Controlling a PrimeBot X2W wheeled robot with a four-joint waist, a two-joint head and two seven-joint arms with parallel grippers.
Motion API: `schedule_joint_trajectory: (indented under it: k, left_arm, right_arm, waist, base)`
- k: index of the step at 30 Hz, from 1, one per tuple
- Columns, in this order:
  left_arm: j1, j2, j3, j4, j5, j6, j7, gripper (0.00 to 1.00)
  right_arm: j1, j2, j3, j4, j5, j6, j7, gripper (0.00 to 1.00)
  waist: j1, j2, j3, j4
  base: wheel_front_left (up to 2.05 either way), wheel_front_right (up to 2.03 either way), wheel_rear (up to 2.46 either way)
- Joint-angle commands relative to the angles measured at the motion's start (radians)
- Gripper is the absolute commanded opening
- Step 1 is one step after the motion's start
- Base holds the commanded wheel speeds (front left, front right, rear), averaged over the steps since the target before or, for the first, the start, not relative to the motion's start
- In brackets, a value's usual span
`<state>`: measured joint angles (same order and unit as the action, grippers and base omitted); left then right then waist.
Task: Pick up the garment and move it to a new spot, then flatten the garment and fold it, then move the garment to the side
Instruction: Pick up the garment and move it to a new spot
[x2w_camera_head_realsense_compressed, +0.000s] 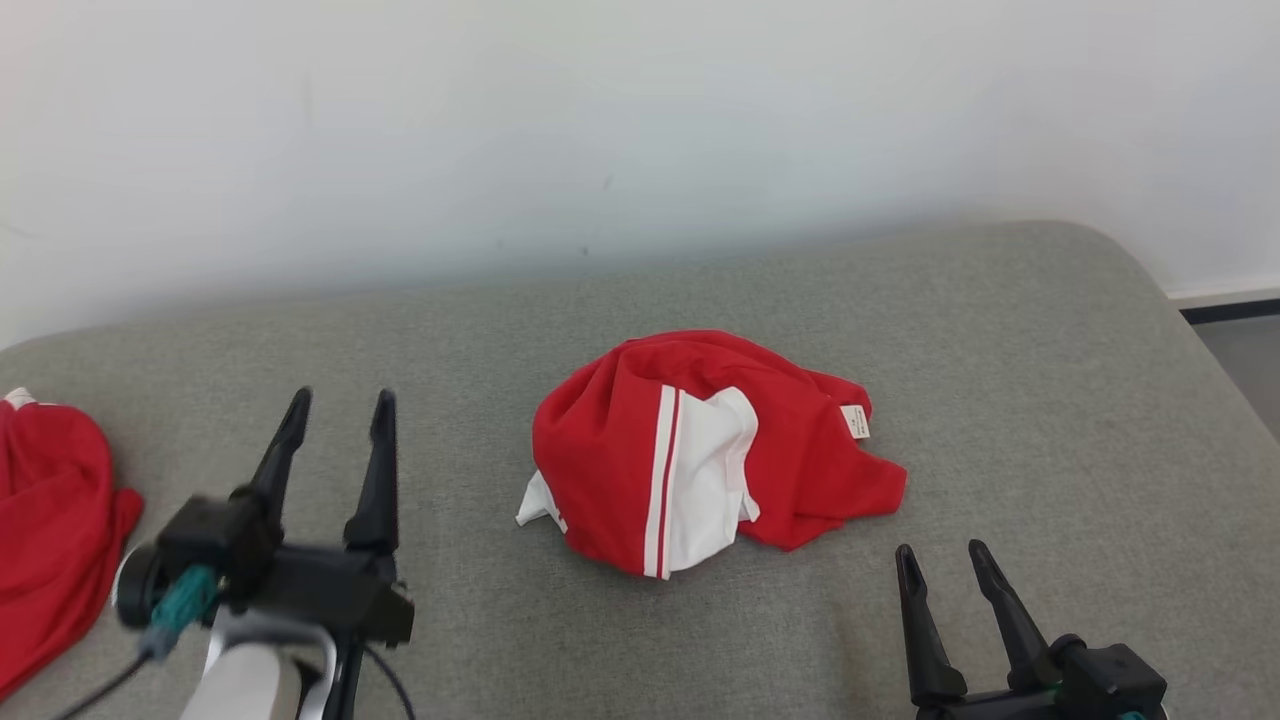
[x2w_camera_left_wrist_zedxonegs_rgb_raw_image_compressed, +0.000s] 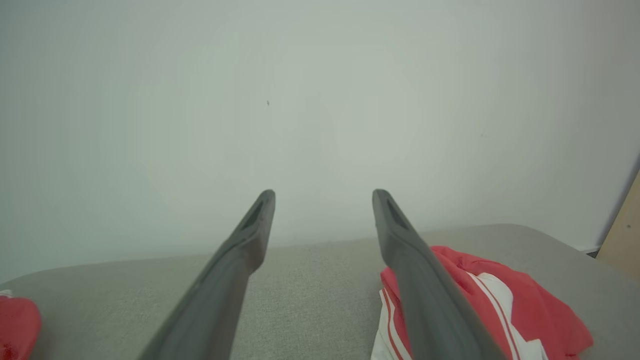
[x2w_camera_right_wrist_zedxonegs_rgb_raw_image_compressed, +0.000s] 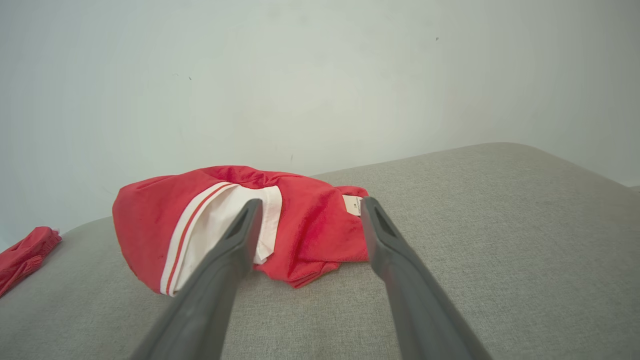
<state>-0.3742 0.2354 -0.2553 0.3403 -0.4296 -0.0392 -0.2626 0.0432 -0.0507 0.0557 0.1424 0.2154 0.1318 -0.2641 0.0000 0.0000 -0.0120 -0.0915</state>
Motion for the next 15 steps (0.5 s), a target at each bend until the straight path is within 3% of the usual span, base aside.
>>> schedule_joint_trajectory:
  k: [1, 9, 15]
  left_arm:
    - [0.044, -0.006, 0.021, -0.036, 0.016, 0.010, -0.003, 1.00]
    - [0.259, -0.015, 0.095, -0.178, 0.194, 0.038, -0.003, 1.00]
    - [0.374, -0.050, 0.154, -0.213, 0.258, 0.056, -0.003, 1.00]
  right_arm:
    - [0.008, 0.001, -0.003, -0.003, -0.009, -0.002, -0.001, 1.00]
    - [0.012, 0.001, -0.006, -0.002, -0.015, -0.002, -0.001, 1.00]
    - [0.019, 0.001, -0.011, -0.001, -0.019, -0.002, -0.001, 1.00]
  waist:
    - [0.0000, 0.0000, -0.011, 0.015]
    - [0.0000, 0.0000, -0.023, 0.028]
    - [0.0000, 0.0000, -0.032, 0.032]
  base:
    - [0.00, 0.00, 0.00]
    - [0.00, 0.00, 0.00]
    - [0.00, 0.00, 0.00]
